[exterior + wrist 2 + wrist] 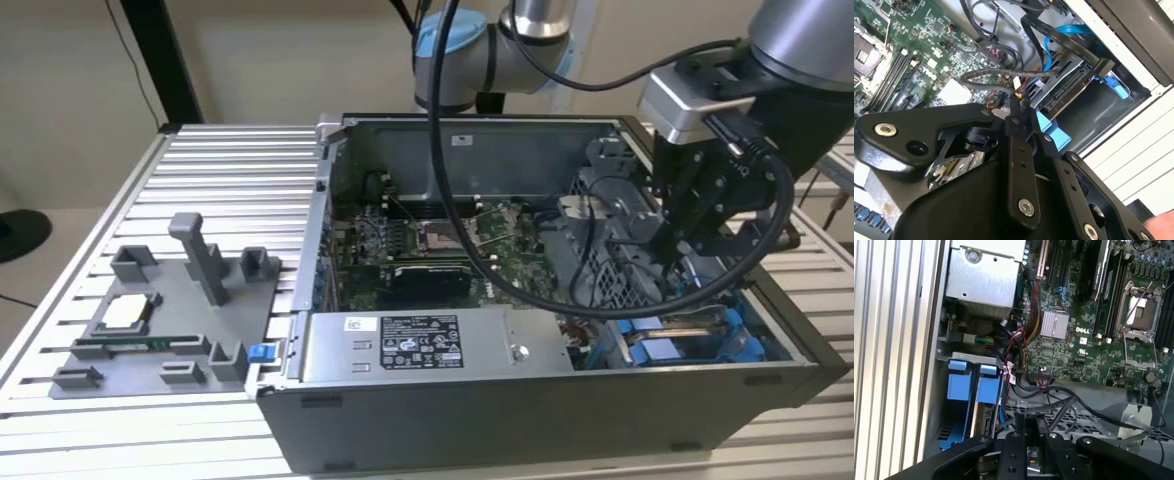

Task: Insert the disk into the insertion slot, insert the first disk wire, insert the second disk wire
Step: 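Insert the first disk wire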

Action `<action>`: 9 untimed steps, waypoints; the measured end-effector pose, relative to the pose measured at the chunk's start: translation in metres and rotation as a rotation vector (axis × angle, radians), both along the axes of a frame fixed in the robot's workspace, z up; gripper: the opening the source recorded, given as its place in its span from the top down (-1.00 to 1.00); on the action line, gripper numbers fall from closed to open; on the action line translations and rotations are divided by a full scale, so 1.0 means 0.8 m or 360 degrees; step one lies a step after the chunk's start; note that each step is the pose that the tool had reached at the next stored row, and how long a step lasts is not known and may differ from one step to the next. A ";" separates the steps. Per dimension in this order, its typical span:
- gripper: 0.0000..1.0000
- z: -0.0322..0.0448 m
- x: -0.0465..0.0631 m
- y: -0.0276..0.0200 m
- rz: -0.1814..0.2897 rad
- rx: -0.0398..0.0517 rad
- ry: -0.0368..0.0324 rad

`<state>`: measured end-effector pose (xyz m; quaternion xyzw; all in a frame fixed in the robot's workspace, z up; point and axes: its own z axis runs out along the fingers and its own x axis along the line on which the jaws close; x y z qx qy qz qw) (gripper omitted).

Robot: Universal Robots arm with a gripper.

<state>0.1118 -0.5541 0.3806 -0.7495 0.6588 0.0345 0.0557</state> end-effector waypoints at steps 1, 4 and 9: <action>1.00 -0.0001 0.000 -0.0006 -0.0005 0.0000 0.0001; 1.00 -0.0001 0.002 -0.0022 -0.0014 -0.0003 0.0002; 1.00 -0.0009 0.007 -0.0053 -0.0023 -0.0008 0.0002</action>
